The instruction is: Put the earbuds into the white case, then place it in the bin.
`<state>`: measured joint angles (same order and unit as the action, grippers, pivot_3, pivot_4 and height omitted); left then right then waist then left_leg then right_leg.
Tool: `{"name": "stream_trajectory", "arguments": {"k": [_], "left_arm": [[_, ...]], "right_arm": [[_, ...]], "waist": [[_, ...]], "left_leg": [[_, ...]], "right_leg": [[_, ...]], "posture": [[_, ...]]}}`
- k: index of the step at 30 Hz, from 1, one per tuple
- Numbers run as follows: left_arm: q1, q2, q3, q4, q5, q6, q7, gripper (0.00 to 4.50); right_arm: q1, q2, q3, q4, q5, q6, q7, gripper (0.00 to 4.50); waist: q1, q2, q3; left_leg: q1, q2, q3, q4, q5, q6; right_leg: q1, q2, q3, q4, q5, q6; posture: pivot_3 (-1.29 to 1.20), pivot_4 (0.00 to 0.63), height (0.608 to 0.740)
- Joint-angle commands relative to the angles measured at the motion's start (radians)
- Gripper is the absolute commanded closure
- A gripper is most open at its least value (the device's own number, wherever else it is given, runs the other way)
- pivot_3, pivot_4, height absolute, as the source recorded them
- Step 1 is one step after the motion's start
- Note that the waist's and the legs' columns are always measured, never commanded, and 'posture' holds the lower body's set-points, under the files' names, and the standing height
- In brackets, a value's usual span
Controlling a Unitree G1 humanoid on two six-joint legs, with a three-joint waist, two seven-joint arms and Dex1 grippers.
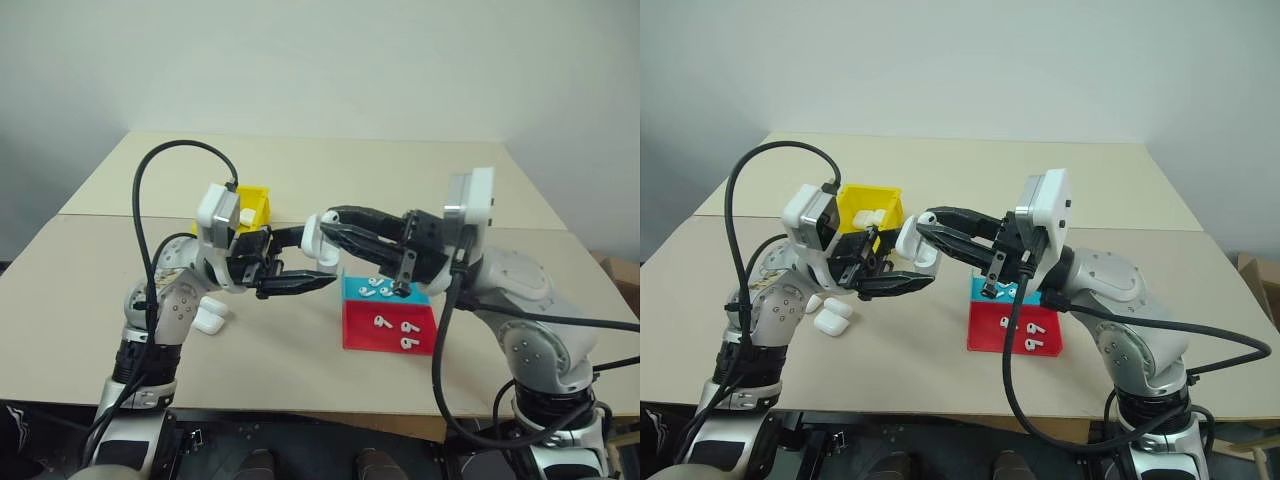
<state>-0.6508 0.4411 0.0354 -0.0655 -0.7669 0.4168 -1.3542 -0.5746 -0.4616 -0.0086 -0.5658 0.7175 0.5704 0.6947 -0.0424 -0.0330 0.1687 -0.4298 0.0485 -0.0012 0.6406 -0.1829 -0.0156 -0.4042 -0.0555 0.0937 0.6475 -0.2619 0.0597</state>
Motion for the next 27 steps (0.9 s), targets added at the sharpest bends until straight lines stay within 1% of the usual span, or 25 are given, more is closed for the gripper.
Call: {"name": "stream_trajectory", "arguments": {"k": [1,2,3,5,9,12,14,16,17,19,21,22,23,24,26,27], "left_arm": [[-0.018,-0.008,0.018,-0.028,-0.014,-0.025,0.006,1.71],[-0.019,-0.009,0.018,-0.027,-0.013,-0.026,0.005,1.71],[-0.02,-0.01,0.017,-0.026,-0.012,-0.027,0.005,1.71],[-0.022,-0.013,0.017,-0.023,-0.009,-0.028,0.003,1.71],[-0.025,-0.018,0.018,-0.017,-0.002,-0.03,0.0,1.71],[-0.022,-0.014,0.022,-0.02,0.002,-0.03,-0.001,1.71],[-0.016,0.001,0.035,-0.026,-0.005,-0.023,-0.004,1.71],[-0.006,0.02,0.05,-0.038,-0.012,-0.017,-0.007,1.71],[-0.003,0.025,0.053,-0.042,-0.015,-0.014,-0.007,1.71],[0.008,0.038,0.061,-0.053,-0.021,-0.01,-0.008,1.71],[0.024,0.051,0.068,-0.068,-0.024,-0.009,-0.005,1.71],[0.032,0.056,0.073,-0.076,-0.027,-0.008,-0.004,1.71],[0.037,0.059,0.074,-0.081,-0.029,-0.008,-0.002,1.71],[0.047,0.064,0.079,-0.09,-0.033,-0.006,0.001,1.71],[0.057,0.069,0.083,-0.1,-0.037,-0.005,0.006,1.71],[0.06,0.071,0.084,-0.105,-0.038,-0.005,0.011,1.71]], "right_arm": [[0.003,-0.015,0.026,-0.011,-0.004,-0.004,0.024,1.93],[0.003,-0.016,0.028,-0.011,-0.005,-0.007,0.026,1.62],[0.002,-0.017,0.028,-0.01,-0.006,-0.008,0.026,1.22],[0.001,-0.017,0.028,-0.009,-0.003,-0.01,0.027,0.72],[-0.01,-0.012,0.015,0.0,0.005,-0.012,0.017,0.72],[-0.041,-0.012,-0.04,0.029,0.042,-0.001,-0.003,0.72],[-0.078,-0.053,-0.086,0.077,0.055,0.007,0.013,0.72],[-0.124,-0.145,-0.098,0.144,0.017,0.011,0.072,0.72],[-0.146,-0.201,-0.08,0.178,-0.003,0.023,0.117,0.72],[-0.173,-0.311,-0.008,0.25,-0.094,-0.029,0.24,0.72],[-0.212,-0.403,0.105,0.349,-0.237,-0.135,0.38,0.72],[-0.243,-0.428,0.168,0.414,-0.318,-0.202,0.441,0.72],[-0.266,-0.441,0.209,0.464,-0.373,-0.253,0.484,0.72],[-0.317,-0.429,0.271,0.554,-0.449,-0.334,0.534,0.87],[-0.387,-0.395,0.345,0.69,-0.54,-0.463,0.609,1.33],[-0.423,-0.374,0.385,0.763,-0.584,-0.519,0.651,1.65]], "waist": [[0.0,0.0,0.0],[0.0,0.0,0.0],[0.0,0.0,0.0],[0.0,0.0,0.0],[0.0,0.0,0.0],[-0.001,0.0,0.0],[-0.001,0.0,0.0],[0.0,0.0,0.0],[0.002,0.0,0.0],[0.004,0.0,0.0],[0.003,0.0,0.0],[0.0,0.0,0.0],[-0.003,0.0,0.0],[-0.005,0.0,0.0],[-0.013,0.001,0.001],[-0.015,0.001,0.001]], "left_leg": [[0.0,0.0,0.0,0.0,0.0,0.0],[0.0,0.0,0.0,0.0,0.0,0.0],[0.0,0.0,0.0,0.0,0.0,0.0],[0.0,0.0,0.0,0.0,0.0,0.0],[0.0,0.0,0.0,0.0,0.0,0.0],[0.0,0.0,0.0,0.0,0.0,0.0],[0.0,0.0,0.0,0.0,0.0,0.0],[0.0,0.0,0.0,0.0,0.0,0.0],[0.0,0.0,0.0,0.0,0.0,0.0],[0.0,0.0,0.0,0.0,0.0,0.0],[0.0,0.0,0.0,-0.001,0.0,0.001],[0.0,0.0,0.0,-0.001,0.0,0.001],[0.0,0.0,0.001,0.0,0.0,0.001],[0.0,0.0,0.001,0.0,0.0,0.001],[0.001,0.0,0.002,0.0,0.0,0.001],[0.001,0.0,0.002,0.0,0.0,0.001]], "right_leg": [[0.0,0.0,0.0,0.0,0.0,0.0],[0.0,0.0,0.0,0.0,0.0,0.0],[0.0,0.0,0.0,0.0,0.0,0.0],[0.0,0.0,0.0,0.0,0.0,0.0],[0.0,0.0,0.0,0.0,0.0,0.0],[0.0,0.0,0.0,0.0,0.0,0.0],[0.0,0.0,0.0,0.0,0.0,0.0],[0.0,0.0,0.0,0.0,0.0,0.0],[0.0,0.0,0.0,0.0,0.0,0.0],[0.0,0.0,0.0,-0.001,0.0,0.0],[0.0,0.0,0.0,-0.001,0.0,0.0],[0.0,0.0,0.0,-0.002,0.0,0.0],[0.0,0.0,0.0,-0.002,0.0,0.0],[0.0,0.0,0.0,-0.002,0.0,0.0],[-0.001,0.0,0.001,-0.001,0.0,0.0],[0.0,0.0,0.001,-0.001,0.0,0.0]], "posture": [[0.0,0.15,0.74],[0.0,0.15,0.74],[0.0,0.15,0.74],[0.0,0.15,0.74],[0.0,0.15,0.74],[0.0,0.15,0.74],[0.0,0.15,0.74],[0.0,0.15,0.74],[0.0,0.15,0.74],[0.0,0.15,0.74],[0.0,0.15,0.74],[0.0,0.15,0.74],[0.0,0.15,0.74],[0.0,0.15,0.74],[0.0,0.15,0.74],[0.0,0.15,0.74]]}}
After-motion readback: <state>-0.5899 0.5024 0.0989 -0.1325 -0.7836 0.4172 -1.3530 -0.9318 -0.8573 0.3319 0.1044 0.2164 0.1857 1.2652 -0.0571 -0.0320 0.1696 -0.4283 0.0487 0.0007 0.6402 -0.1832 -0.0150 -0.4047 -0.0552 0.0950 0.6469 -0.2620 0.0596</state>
